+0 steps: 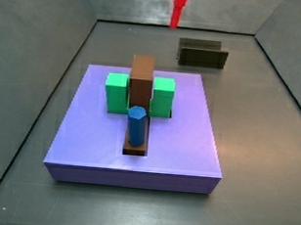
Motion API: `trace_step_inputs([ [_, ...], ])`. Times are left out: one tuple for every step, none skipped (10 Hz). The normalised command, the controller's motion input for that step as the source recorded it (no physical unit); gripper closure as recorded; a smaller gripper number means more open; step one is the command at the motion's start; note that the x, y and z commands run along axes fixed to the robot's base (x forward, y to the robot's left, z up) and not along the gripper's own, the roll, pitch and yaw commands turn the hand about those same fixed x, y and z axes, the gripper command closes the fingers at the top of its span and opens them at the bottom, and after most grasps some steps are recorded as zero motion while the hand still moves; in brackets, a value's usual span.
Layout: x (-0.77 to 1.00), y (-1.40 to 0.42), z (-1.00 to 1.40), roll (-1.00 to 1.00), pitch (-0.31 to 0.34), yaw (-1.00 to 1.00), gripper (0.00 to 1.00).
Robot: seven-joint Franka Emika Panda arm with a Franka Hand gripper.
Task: Pick up the red object. Move up. Place the red object on the fixture. Regrasp the red object. Move to above the board. Insert the red object.
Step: Insert the red object.
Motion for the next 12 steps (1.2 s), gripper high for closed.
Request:
trace_step_inputs([
  [-0.13, -0.17, -0.49, -0.22, -0.169, 0.06, 1.0],
  [0.0, -0.04, -0.59, -0.17, -0.164, 0.0, 1.0],
  [0.0, 0.03, -0.02, -0.02, 0.0, 0.0, 1.0],
  [0.0, 0.12, -0.01, 0.0, 0.0, 0.0, 1.0],
  [0.18, 0.23, -0.08, -0.02, 0.0, 0.24, 1.0],
  [0.0, -0.01, -0.18, -0.19, -0.034, 0.9, 1.0],
  [0.0, -0.02, -0.25, -0.16, -0.101, 0.92, 1.0],
  [0.0, -0.03, -0.36, -0.15, -0.21, 0.88, 1.0],
  [0.0, -0.06, -0.35, -0.13, -0.257, 0.86, 1.0],
  [0.0, -0.08, -0.34, -0.13, -0.277, 0.84, 1.0],
  [0.0, -0.08, -0.34, -0.13, -0.277, 0.84, 1.0],
  [0.0, -0.13, -0.3, -0.13, -0.293, 0.8, 1.0],
])
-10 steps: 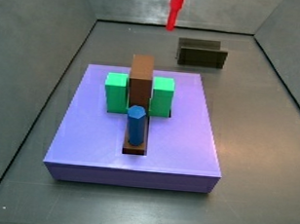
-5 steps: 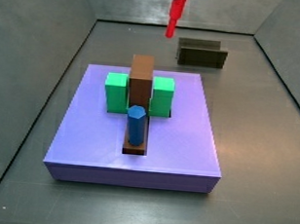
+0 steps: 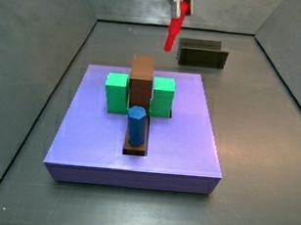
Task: Pick up the red object. Move up. Place the red object on the fixture. Regrasp the red object. Move to above the board. Insert the red object.
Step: Insert the red object.
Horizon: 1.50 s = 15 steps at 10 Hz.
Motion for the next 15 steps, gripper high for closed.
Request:
trace_step_inputs([
  [0.0, -0.16, -0.24, -0.15, -0.299, 0.75, 1.0],
  [0.0, -0.23, -0.04, -0.22, -0.31, 0.63, 1.0],
  [-0.03, -0.24, 0.0, -0.31, -0.299, 0.56, 1.0],
  [-0.03, -0.23, 0.01, -0.33, -0.29, 0.55, 1.0],
  [-0.03, -0.23, 0.01, -0.33, -0.29, 0.55, 1.0],
  [-0.02, -0.23, 0.01, -0.33, -0.29, 0.55, 1.0],
  [-0.02, -0.23, 0.01, -0.33, -0.29, 0.55, 1.0],
  [-0.03, -0.23, 0.01, -0.33, -0.291, 0.55, 1.0],
  [-0.03, -0.23, 0.01, -0.33, -0.293, 0.55, 1.0],
  [-0.03, -0.23, 0.01, -0.33, -0.293, 0.55, 1.0],
  [-0.03, -0.23, 0.01, -0.33, -0.296, 0.55, 1.0],
  [-0.03, -0.22, 0.03, -0.34, -0.293, 0.55, 1.0],
  [-0.04, -0.22, 0.03, -0.34, -0.291, 0.55, 1.0],
  [-0.04, -0.21, 0.04, -0.35, -0.291, 0.55, 1.0],
  [-0.13, -0.08, 0.08, -0.43, -0.313, 0.52, 1.0],
])
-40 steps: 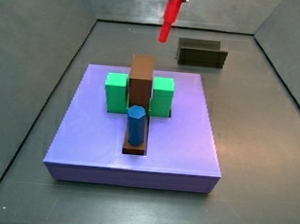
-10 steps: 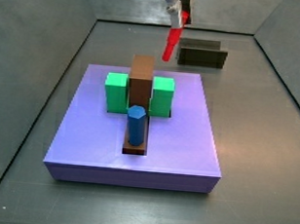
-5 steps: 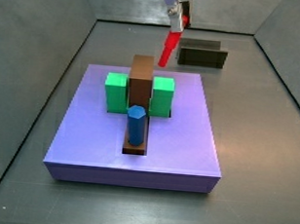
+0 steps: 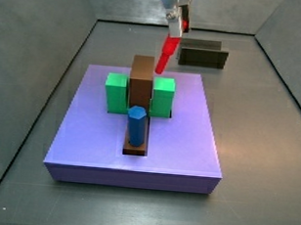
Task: Pick up the red object. Move up. Place the red object on the fixture. Regrasp the red object. Move to above the board. Insert the red object.
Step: Insert the red object.
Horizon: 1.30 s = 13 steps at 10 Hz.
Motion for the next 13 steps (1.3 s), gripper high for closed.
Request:
trace_step_inputs([
  [-0.34, 0.37, 0.3, -0.47, -0.256, 0.23, 1.0],
  [-0.41, 0.51, 0.13, -0.45, -0.237, 0.13, 1.0],
  [-0.47, 0.37, -0.03, -0.38, -0.32, 0.0, 1.0],
  [-0.26, 0.0, -0.04, -0.27, -0.267, 0.0, 1.0],
  [-0.02, 0.0, -0.1, -0.29, -0.217, 0.06, 1.0],
  [0.0, 0.0, -0.08, -0.34, -0.227, 0.07, 1.0],
  [0.0, 0.0, -0.08, -0.33, -0.226, 0.08, 1.0],
  [0.0, 0.0, -0.11, -0.3, -0.227, 0.08, 1.0],
  [0.06, -0.04, -0.15, -0.29, -0.201, 0.07, 1.0],
  [0.13, -0.1, -0.19, -0.31, -0.197, 0.08, 1.0],
  [0.23, -0.18, -0.19, -0.33, -0.166, 0.1, 1.0],
  [0.28, -0.33, -0.23, -0.28, -0.086, 0.18, 1.0],
  [0.15, -0.23, -0.18, -0.27, -0.079, 0.14, 1.0],
])
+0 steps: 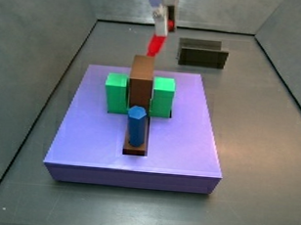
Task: Pick up the red object. Move up. Place the red object on the fixture. Regrasp the red object. Move to above the board. Insert the red object.
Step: Insert the red object.
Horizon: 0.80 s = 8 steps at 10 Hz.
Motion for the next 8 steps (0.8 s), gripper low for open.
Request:
trace_step_inputs([
  [0.0, 0.0, -0.12, -0.28, -0.086, 0.1, 1.0],
  [0.0, 0.01, -0.03, -0.29, -0.1, 0.09, 1.0],
  [-0.09, 0.12, 0.0, -0.33, -0.119, 0.07, 1.0],
  [0.0, 0.0, 0.0, -0.34, -0.116, 0.08, 1.0],
  [0.04, -0.09, -0.02, -0.3, -0.101, 0.09, 1.0],
  [0.08, -0.07, -0.07, -0.28, -0.099, 0.09, 1.0],
  [0.04, -0.01, -0.13, -0.26, -0.109, 0.09, 1.0],
  [0.0, 0.0, -0.14, -0.21, -0.113, 0.09, 1.0],
])
